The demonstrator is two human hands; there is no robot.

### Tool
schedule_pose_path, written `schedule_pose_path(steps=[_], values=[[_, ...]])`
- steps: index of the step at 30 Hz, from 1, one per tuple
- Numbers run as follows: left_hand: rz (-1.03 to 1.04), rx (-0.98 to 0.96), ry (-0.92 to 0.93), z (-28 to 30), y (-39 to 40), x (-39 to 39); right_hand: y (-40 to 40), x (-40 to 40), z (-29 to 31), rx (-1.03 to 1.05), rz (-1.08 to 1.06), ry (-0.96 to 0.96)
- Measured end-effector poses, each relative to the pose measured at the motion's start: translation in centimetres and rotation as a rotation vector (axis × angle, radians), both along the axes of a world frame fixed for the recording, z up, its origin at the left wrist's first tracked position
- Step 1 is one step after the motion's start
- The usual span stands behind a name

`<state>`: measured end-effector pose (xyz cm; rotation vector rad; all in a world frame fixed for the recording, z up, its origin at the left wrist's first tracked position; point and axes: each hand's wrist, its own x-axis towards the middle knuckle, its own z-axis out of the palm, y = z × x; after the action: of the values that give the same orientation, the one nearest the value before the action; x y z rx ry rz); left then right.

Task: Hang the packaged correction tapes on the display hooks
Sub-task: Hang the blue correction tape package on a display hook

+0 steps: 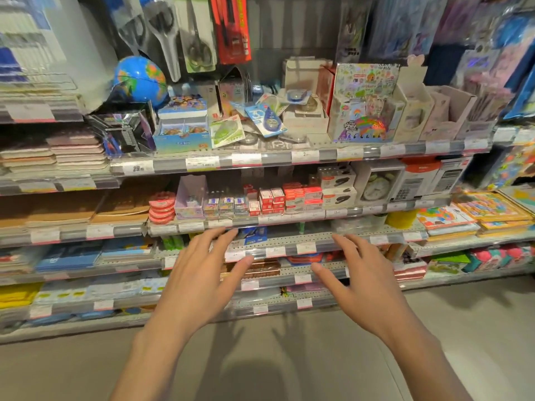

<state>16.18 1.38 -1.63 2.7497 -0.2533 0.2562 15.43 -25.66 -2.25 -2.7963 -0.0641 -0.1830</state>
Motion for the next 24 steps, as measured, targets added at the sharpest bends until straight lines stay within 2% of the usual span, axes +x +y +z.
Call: schedule_pose_path(steps=[10,17,24], values=[[0.133,0.009,-0.089,4.9,-1.8,13.5,-2.4,17.6,3.2,0.083,0.117,-0.051],[0.207,-0.019,-0.114,5.6,-0.1,21.4,-0.4,26.6,4.5,0.051,0.159,-0.078],[0.170,-0.095,-0.153,5.4,1.8,31.5,2.8,35.7,4.9,0.032,0.130,-0.115]])
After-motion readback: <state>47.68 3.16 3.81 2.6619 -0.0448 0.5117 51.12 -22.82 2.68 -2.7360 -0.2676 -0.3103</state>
